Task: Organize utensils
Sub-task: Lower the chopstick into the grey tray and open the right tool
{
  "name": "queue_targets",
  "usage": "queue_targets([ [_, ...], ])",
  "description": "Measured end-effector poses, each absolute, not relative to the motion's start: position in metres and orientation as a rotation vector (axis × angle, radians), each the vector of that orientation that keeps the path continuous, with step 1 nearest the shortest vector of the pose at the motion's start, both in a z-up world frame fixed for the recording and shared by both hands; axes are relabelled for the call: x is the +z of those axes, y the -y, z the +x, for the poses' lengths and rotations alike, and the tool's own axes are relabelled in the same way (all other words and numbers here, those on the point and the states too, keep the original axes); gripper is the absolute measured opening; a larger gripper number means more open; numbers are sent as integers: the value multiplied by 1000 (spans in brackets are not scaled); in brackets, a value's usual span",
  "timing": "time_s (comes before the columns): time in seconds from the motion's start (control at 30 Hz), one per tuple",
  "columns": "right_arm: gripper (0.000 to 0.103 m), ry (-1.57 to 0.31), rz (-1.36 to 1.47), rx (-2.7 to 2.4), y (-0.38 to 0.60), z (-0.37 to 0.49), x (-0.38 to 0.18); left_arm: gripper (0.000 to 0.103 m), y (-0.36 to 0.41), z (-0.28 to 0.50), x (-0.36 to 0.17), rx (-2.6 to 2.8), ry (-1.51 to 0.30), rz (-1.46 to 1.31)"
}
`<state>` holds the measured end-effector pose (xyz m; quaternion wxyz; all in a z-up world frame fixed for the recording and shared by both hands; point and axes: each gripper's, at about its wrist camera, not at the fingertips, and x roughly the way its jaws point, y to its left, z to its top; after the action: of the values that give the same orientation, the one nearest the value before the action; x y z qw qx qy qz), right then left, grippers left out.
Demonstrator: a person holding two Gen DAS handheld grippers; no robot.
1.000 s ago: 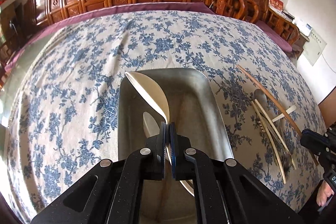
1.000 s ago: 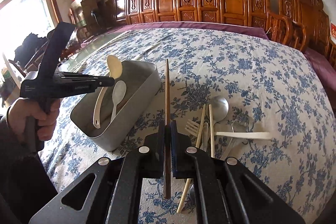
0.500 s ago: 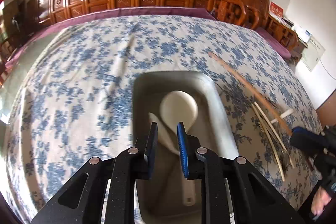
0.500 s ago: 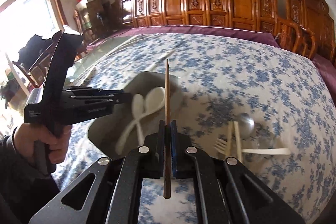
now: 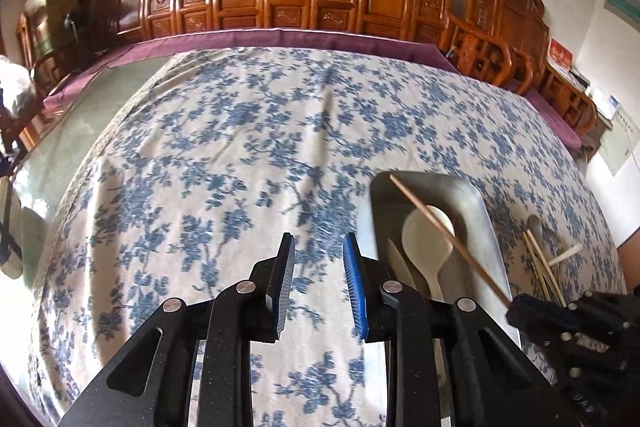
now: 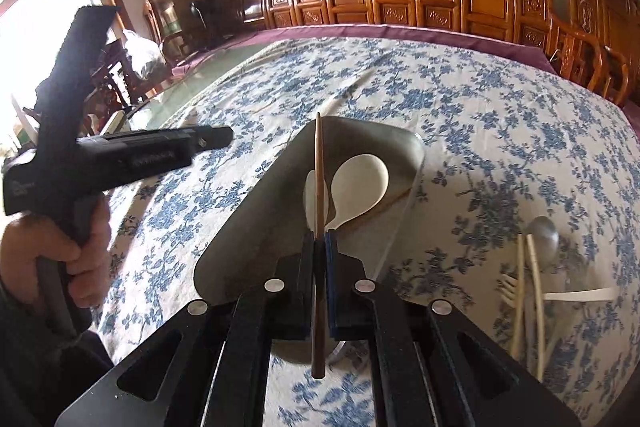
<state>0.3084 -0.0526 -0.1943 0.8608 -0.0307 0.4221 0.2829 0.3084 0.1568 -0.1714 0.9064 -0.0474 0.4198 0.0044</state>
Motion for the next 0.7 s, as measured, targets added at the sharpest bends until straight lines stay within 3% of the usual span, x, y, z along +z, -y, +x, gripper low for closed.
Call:
queue_targets([
  [0.47, 10, -998, 63, 621, 39, 326, -224, 23, -163, 309, -165, 19, -854, -102],
  [0.7, 14, -934, 40, 620, 53, 316, -209, 23, -148, 306, -162, -6, -854, -82],
])
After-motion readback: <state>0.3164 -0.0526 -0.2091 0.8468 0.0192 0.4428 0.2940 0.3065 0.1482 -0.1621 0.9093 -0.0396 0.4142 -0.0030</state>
